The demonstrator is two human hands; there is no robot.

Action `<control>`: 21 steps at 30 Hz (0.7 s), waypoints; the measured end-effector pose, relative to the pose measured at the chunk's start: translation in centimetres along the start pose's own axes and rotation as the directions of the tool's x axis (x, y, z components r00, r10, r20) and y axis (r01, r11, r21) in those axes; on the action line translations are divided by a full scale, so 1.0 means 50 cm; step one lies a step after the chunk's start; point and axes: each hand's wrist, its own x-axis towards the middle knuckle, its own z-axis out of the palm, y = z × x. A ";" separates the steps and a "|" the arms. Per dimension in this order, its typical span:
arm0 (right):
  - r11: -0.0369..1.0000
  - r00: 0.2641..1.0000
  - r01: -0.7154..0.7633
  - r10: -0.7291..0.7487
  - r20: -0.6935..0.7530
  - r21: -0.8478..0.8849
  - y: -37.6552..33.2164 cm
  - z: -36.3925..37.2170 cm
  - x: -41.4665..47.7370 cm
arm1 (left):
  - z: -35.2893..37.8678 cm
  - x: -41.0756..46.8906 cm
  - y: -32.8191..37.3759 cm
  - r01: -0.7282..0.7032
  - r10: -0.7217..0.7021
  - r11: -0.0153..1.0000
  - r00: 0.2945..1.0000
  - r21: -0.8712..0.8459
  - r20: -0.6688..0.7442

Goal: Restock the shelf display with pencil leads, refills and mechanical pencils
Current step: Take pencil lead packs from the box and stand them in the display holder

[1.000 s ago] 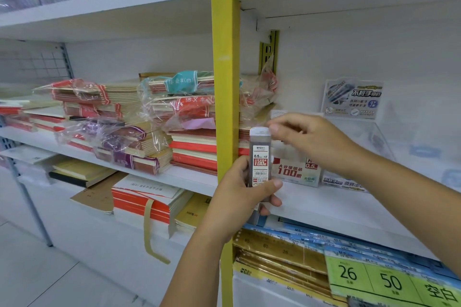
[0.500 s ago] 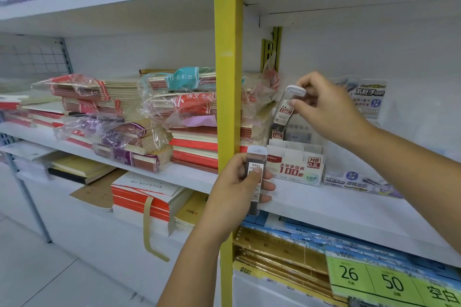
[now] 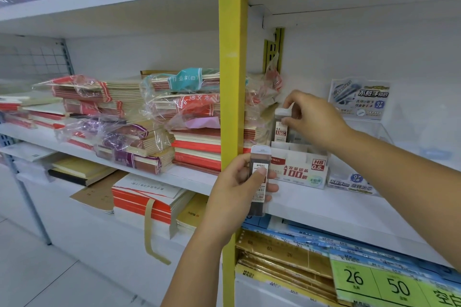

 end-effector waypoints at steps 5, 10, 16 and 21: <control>0.985 1.000 0.007 -0.004 0.019 -0.173 -0.003 -0.006 -0.016 | 0.010 -0.001 0.006 -0.003 0.003 1.000 1.000 -0.007 -0.008; 0.962 0.998 -0.029 0.014 0.056 0.273 -0.043 -0.055 -0.096 | 0.030 0.005 0.006 -0.019 0.019 1.000 1.000 -0.023 -0.010; 0.758 0.975 -0.206 0.106 0.195 0.619 -0.045 -0.081 -0.150 | 0.068 0.016 0.003 -0.106 0.108 0.992 0.994 0.074 -0.027; 0.761 0.948 -0.083 0.260 -0.185 0.644 0.001 -0.134 -0.086 | 0.074 0.038 -0.022 -0.275 0.386 0.790 0.917 0.549 -0.096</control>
